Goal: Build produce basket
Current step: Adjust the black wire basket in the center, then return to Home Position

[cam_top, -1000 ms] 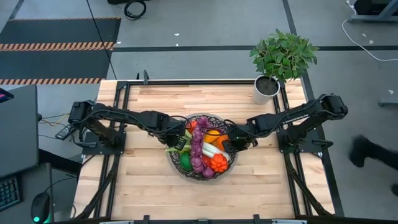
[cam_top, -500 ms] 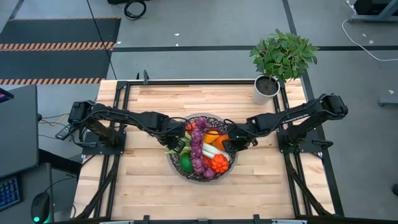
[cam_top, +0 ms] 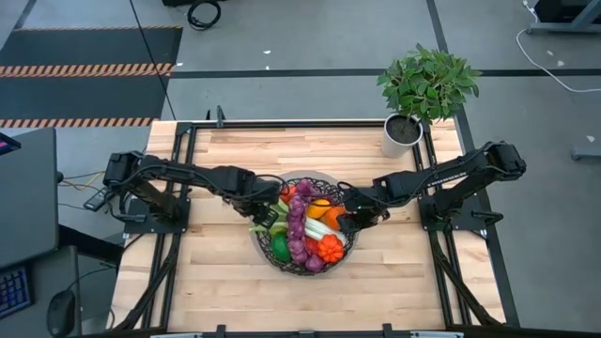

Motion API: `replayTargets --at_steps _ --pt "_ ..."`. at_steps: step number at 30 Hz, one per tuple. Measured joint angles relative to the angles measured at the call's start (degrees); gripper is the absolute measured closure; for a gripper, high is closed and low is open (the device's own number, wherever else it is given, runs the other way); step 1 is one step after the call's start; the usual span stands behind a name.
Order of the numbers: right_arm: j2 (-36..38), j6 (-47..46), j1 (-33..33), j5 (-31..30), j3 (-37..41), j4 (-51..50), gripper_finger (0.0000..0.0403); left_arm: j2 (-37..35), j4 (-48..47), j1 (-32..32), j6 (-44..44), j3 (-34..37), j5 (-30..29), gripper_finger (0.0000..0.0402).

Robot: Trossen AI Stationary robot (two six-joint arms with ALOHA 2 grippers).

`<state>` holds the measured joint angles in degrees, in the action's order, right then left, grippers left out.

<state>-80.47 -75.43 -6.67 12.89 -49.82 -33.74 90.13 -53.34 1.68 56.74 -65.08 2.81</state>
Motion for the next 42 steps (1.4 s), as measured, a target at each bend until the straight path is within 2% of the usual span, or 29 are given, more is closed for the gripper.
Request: replayTargets --at_steps 6,19,27,37,42 --pt "0.0 1.2 1.0 -1.1 0.0 -0.9 0.0242 0.0 0.3 -0.8 -1.3 0.0 -0.1 0.0198" --pt "-0.1 3.9 3.9 -2.5 0.0 -1.4 0.0242 0.0 0.3 -2.9 -2.6 0.0 -0.4 0.0198" --pt "0.1 7.3 5.3 0.0 0.1 -2.1 0.0242 0.0 -0.1 -2.9 -1.9 -0.1 3.1 0.0204" --pt "5.4 8.1 7.1 -0.7 0.1 -4.0 0.0239 -0.9 -2.6 -3.2 -2.3 -0.4 3.8 0.0174" --pt "8.5 7.7 8.2 -0.8 0.1 -4.1 0.0238 -1.7 -3.2 -4.3 -4.5 -3.3 3.9 0.0168"
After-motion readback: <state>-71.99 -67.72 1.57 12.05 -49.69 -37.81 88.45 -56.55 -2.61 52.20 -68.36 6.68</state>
